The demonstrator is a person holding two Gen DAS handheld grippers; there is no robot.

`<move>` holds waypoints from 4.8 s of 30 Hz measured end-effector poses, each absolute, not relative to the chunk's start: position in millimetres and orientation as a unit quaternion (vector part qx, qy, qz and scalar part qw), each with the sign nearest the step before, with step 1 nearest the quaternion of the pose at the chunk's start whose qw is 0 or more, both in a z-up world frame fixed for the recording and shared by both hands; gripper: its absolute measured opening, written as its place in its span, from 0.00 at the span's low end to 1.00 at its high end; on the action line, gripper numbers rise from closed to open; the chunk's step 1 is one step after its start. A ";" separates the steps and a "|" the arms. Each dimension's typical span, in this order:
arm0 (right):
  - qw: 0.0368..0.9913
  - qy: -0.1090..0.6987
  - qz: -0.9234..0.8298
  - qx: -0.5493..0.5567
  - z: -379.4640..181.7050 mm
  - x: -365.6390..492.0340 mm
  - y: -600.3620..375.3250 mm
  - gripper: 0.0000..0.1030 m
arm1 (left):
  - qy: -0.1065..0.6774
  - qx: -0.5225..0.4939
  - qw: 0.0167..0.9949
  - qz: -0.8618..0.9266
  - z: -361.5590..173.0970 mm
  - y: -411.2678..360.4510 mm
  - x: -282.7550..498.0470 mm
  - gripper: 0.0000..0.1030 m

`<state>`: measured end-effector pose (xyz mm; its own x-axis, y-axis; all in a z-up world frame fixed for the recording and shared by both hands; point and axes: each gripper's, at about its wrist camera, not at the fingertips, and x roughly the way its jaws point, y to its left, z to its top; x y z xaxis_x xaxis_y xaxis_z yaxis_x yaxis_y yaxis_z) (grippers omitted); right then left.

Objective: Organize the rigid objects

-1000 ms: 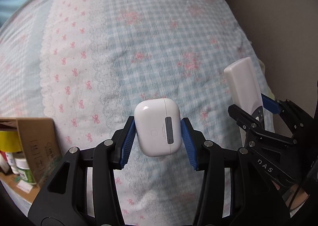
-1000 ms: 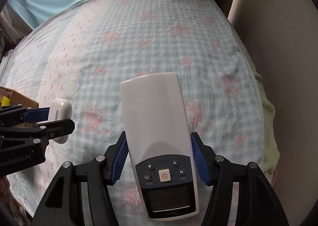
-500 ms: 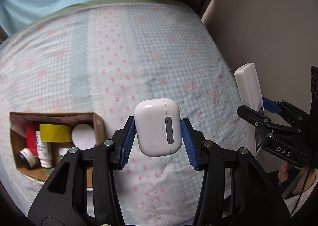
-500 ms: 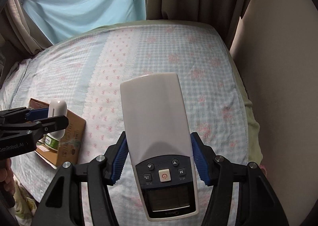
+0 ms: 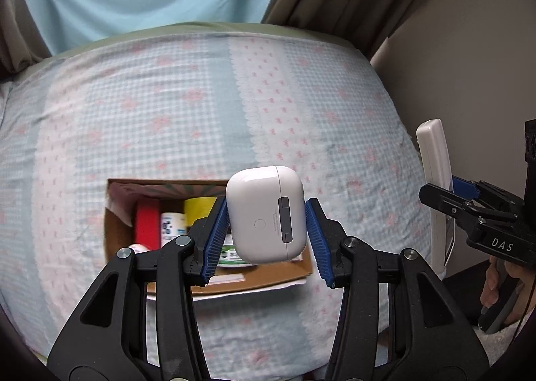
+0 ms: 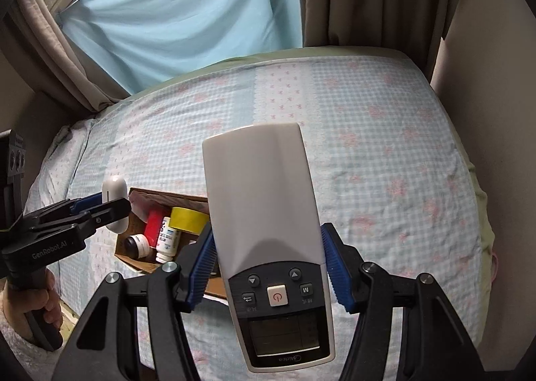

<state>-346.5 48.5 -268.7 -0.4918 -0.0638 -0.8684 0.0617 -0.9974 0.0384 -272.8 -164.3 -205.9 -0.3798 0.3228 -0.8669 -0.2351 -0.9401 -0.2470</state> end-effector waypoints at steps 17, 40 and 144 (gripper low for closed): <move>0.068 0.095 -0.837 0.535 -335.9 -383.5 -87.3 0.55 | -0.027 -0.567 0.133 0.813 -296.2 -299.7 -318.6 0.41; 0.159 0.323 -0.724 0.589 -494.8 -389.6 -155.2 0.55 | 0.048 -0.619 0.147 0.770 -414.7 -275.5 -361.9 0.41; -0.089 0.087 -0.949 0.291 -102.8 -188.8 1.7 1.00 | -0.005 -0.284 0.036 0.958 -11.5 -168.9 -96.2 1.00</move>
<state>-188.8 1.7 -102.8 -0.8146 0.2192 -0.5371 -0.1184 -0.9692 -0.2160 -96.2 -168.9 -11.5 -0.8358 0.0722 -0.5442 -0.0660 -0.9973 -0.0309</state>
